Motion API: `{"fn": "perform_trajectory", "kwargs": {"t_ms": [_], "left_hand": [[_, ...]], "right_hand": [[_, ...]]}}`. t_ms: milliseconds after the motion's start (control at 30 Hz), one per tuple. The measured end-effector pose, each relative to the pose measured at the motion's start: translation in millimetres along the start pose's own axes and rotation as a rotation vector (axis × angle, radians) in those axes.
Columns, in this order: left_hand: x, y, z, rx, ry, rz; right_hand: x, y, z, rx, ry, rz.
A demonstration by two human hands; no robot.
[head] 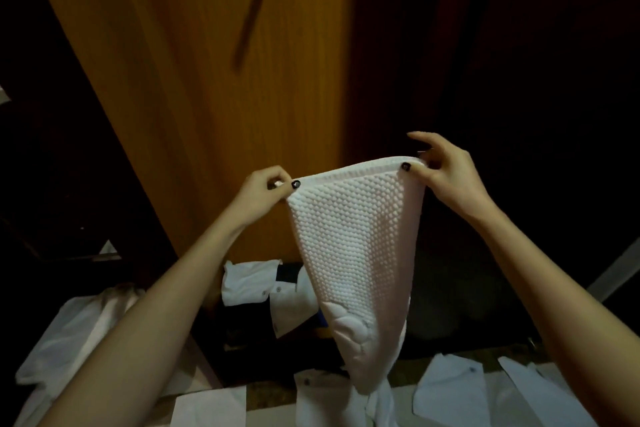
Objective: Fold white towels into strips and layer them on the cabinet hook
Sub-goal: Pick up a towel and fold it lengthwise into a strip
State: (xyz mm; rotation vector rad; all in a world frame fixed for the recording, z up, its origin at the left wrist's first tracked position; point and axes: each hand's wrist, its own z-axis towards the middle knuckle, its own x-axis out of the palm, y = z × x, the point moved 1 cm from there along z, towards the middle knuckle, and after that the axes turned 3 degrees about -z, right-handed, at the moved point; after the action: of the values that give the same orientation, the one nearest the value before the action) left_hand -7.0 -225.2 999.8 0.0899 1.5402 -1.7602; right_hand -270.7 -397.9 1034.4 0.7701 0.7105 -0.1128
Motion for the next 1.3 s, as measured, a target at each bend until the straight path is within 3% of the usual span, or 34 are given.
{"fn": "perform_trajectory", "kwargs": {"t_ms": [100, 167, 300, 467, 533, 633, 767, 933, 1033, 1233, 1300], "left_hand": [[-13.4, -25.5, 7.5, 0.093, 0.013, -0.106], [-21.7, -41.6, 16.7, 0.155, -0.064, -0.113], [-30.2, -57.5, 28.5, 0.15, -0.222, -0.035], [-48.2, -51.0, 10.5, 0.298, -0.281, -0.187], [-44.9, -45.9, 16.4, 0.19, -0.337, -0.066], [-26.0, -29.3, 20.3, -0.106, -0.372, 0.136], [-4.3, -10.7, 6.3, -0.321, -0.462, 0.028], [3.2, -24.8, 2.8, -0.258, -0.324, -0.259], [4.1, -35.7, -2.0, -0.222, -0.216, -0.398], [1.8, -46.0, -9.4, -0.13, -0.048, -0.534], [1.8, -52.0, -10.1, -0.087, -0.011, -0.58]], "right_hand": [[-26.6, -8.1, 2.8, -0.005, -0.053, -0.075], [-36.1, -7.3, 4.2, -0.021, -0.065, -0.1], [-33.0, 4.5, 7.8, -0.075, 0.042, -0.184], [-35.1, 9.6, 2.8, -0.211, 0.033, -0.169], [-24.2, 12.0, 5.1, -0.167, 0.078, -0.176], [5.3, 18.7, 4.6, -0.064, 0.216, -0.153], [31.3, 25.6, -13.1, 0.011, 0.306, 0.039], [31.2, 43.2, -10.1, 0.079, 0.498, 0.31], [32.8, 60.0, -12.9, 0.029, 0.608, 0.304], [32.6, 92.3, -10.4, -0.415, 0.383, -0.077], [31.1, 98.3, -2.4, -0.453, 0.296, -0.138]]}}
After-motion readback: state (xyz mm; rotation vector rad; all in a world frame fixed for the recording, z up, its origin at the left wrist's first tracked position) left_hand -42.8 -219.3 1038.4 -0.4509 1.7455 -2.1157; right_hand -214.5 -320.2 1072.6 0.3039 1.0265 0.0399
